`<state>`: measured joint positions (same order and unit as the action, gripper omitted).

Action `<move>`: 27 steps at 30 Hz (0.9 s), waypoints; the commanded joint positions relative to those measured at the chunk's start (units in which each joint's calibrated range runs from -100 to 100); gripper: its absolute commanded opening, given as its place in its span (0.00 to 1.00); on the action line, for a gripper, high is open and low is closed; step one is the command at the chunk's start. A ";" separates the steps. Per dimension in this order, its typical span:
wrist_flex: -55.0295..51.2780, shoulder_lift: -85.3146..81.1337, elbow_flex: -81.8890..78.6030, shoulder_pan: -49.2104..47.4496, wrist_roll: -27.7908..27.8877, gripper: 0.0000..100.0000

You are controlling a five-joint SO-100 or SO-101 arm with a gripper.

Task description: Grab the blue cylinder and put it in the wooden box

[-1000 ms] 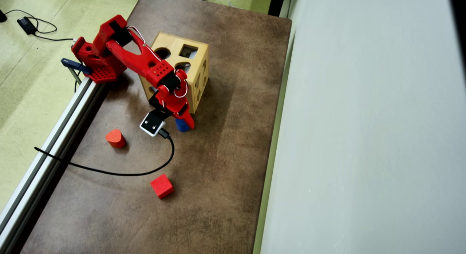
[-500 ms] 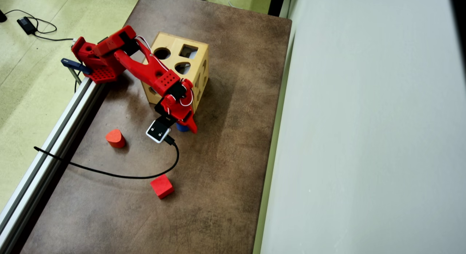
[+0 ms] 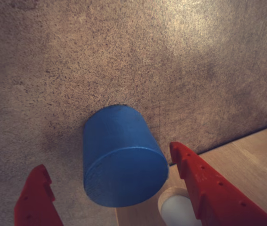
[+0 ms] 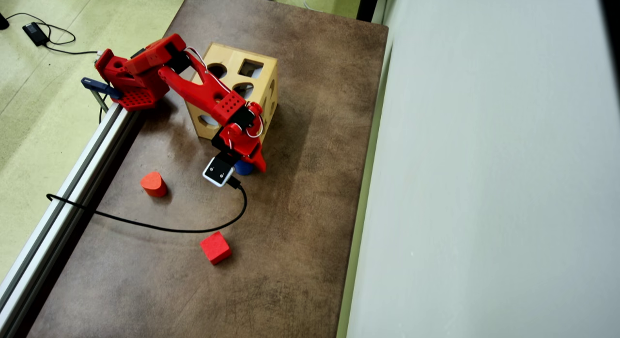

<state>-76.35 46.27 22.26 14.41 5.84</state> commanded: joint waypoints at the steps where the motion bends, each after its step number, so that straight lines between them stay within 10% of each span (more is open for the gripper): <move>1: 0.16 -0.62 1.62 -1.04 -0.20 0.38; 27: 0.16 -0.62 1.54 0.52 -0.24 0.38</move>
<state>-76.35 46.27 22.26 14.48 5.74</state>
